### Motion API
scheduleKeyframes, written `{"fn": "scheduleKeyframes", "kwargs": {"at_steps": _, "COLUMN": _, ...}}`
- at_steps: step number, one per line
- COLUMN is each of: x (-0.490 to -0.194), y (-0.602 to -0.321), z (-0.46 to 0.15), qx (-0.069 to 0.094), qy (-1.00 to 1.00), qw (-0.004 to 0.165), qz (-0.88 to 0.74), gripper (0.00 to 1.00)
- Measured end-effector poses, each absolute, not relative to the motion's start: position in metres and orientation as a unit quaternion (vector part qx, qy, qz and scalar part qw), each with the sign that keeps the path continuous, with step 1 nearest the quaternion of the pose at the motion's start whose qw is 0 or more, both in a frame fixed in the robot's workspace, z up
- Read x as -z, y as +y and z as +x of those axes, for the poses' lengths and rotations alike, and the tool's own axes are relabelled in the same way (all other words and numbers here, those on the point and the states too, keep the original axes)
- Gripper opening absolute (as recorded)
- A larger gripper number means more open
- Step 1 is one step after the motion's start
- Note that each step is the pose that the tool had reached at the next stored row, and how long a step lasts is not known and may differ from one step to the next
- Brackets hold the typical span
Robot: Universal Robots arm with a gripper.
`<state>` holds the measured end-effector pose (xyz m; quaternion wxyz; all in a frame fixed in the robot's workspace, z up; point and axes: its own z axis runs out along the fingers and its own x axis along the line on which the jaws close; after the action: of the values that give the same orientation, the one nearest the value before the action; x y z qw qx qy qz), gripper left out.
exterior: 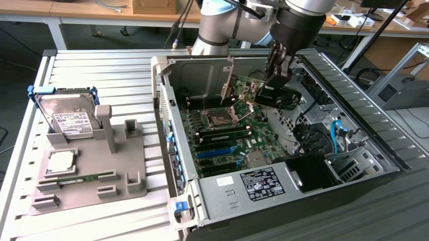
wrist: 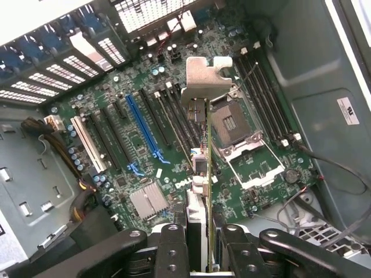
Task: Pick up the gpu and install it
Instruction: 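Insert the gpu into the slot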
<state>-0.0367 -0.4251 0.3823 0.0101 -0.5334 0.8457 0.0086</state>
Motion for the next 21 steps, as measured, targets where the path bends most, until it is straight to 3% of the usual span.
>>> {"fn": "scheduleKeyframes", "kwargs": {"at_steps": 21, "x": -0.3821, "y": -0.4251, "z": -0.0367, "qx": -0.009, "qy": 0.808, "qw": 0.01, "qz": -0.589, "gripper": 0.27}}
